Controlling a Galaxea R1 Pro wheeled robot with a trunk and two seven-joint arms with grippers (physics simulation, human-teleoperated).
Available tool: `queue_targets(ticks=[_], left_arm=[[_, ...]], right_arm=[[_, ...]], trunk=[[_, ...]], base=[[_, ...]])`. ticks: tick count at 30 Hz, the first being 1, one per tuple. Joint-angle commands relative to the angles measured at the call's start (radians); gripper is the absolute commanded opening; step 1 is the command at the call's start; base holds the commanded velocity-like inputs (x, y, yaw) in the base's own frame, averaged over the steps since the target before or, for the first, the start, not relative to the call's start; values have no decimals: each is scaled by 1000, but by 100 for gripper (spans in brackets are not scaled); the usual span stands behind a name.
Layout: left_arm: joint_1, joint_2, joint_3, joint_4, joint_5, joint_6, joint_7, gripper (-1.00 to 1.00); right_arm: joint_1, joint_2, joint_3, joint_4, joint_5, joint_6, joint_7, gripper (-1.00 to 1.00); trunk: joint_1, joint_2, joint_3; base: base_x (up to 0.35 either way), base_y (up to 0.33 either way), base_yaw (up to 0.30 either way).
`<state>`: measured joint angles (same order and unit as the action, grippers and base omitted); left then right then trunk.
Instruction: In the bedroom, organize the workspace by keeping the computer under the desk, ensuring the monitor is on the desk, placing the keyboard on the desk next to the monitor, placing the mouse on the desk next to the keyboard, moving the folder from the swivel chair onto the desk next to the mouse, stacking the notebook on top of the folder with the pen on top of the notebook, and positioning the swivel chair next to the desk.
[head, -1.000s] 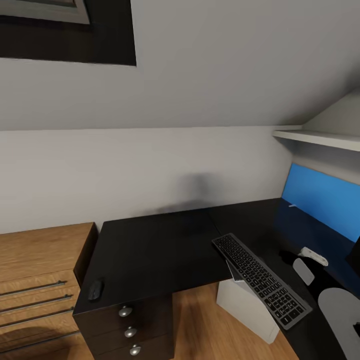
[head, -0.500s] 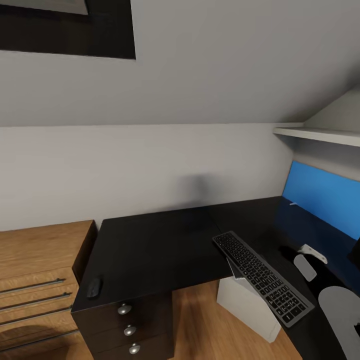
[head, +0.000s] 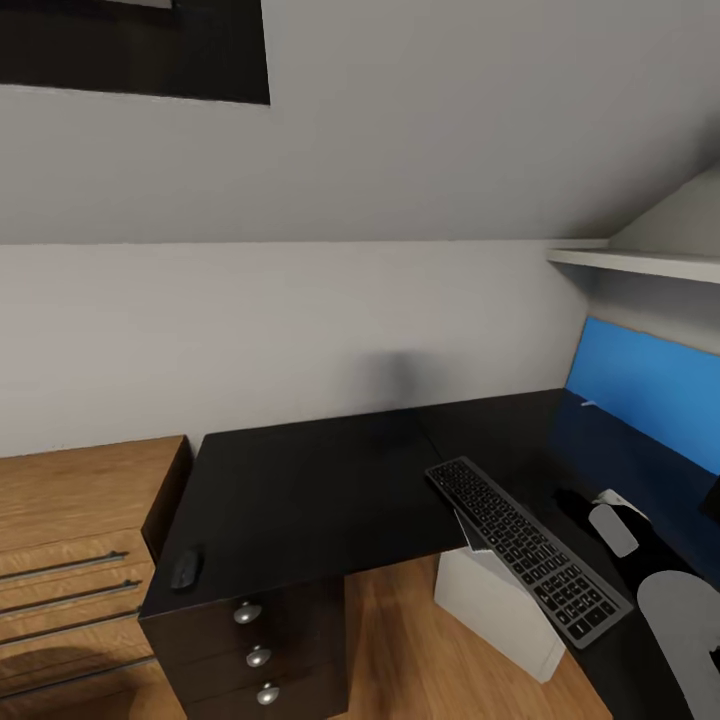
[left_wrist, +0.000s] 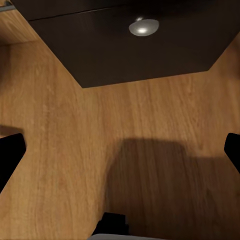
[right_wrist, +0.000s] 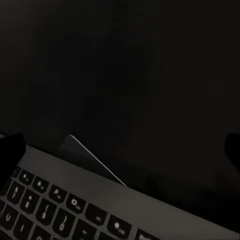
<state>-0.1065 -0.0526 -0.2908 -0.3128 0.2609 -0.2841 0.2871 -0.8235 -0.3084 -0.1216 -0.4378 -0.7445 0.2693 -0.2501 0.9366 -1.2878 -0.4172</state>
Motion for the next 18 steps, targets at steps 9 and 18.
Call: queue_targets(ticks=[9, 18], left_arm=[[-1, 2, -8, 1, 9, -2, 6, 100], [-1, 1, -6, 1, 9, -4, 6, 100]], right_arm=[[0, -5, -24, -2, -7, 4, -5, 100], [0, -16, -27, 2, -7, 56, -13, 100]], trunk=[[35, -64, -29], [69, -127, -58]], base=[[0, 0, 0], [0, 0, 0]])
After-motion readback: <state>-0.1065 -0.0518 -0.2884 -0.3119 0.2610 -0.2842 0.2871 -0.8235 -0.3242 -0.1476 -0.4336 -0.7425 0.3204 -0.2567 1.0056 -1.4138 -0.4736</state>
